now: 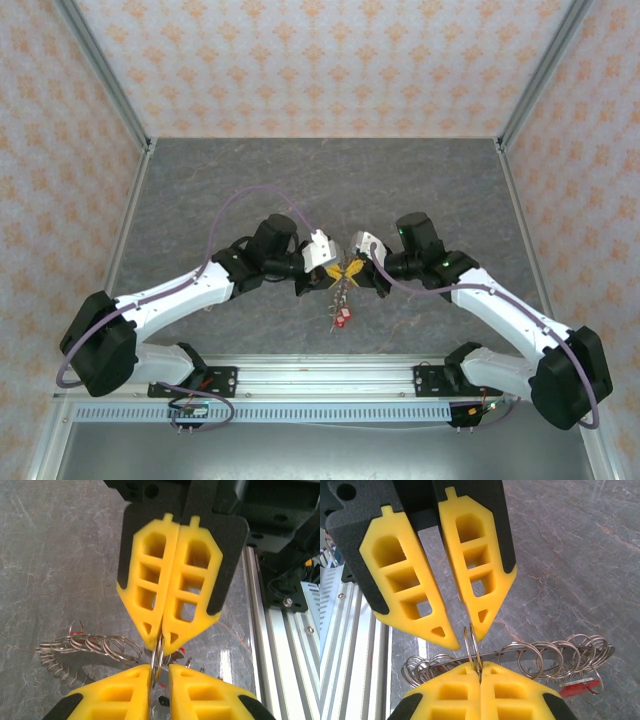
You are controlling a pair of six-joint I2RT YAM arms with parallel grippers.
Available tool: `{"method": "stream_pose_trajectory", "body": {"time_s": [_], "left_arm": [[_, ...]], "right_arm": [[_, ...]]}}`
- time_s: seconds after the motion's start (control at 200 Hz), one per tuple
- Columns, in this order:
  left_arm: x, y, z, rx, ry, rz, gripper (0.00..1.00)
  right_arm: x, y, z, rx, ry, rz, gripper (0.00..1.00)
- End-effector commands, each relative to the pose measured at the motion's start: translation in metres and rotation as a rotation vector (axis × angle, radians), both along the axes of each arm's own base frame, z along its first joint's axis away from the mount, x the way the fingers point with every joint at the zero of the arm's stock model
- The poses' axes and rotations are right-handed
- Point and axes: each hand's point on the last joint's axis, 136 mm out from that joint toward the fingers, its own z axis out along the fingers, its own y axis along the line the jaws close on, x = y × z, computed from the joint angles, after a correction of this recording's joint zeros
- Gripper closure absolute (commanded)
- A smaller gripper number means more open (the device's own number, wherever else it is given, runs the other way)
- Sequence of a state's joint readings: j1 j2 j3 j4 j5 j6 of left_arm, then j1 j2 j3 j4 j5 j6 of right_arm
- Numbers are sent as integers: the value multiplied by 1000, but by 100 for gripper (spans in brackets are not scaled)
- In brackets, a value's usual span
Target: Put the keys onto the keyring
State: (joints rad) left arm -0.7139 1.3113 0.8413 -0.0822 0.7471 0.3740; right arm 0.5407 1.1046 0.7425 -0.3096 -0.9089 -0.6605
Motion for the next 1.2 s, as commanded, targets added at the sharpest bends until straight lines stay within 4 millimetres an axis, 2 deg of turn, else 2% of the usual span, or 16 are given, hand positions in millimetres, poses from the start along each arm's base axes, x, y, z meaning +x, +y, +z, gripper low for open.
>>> {"method": "stream_pose_trajectory", "body": {"time_s": [0.0, 0.28, 0.445, 0.566, 0.691, 0.806, 1.036, 1.196], "left_arm": [[-4, -1, 8, 40, -32, -47, 83], [-1, -9, 14, 31, -30, -78, 82], [0, -8, 7, 51, -25, -72, 85], [0, -7, 6, 55, -23, -67, 89], [0, -5, 6, 58, -28, -62, 100], [-1, -5, 6, 51, -24, -59, 100], [-5, -17, 28, -98, -13, -71, 100], [-6, -18, 36, -139, -14, -74, 100]], "right_arm": [[4, 2, 19, -17, -78, 24, 100], [3, 6, 30, -56, -131, 25, 100], [1, 7, 41, -35, -156, 33, 100], [1, 6, 43, -37, -164, 30, 100], [0, 5, 42, -45, -164, 27, 100], [2, 3, 41, -52, -169, 11, 100], [-10, 5, 36, 30, -38, 45, 92], [-5, 4, 34, 97, -15, 29, 88]]}}
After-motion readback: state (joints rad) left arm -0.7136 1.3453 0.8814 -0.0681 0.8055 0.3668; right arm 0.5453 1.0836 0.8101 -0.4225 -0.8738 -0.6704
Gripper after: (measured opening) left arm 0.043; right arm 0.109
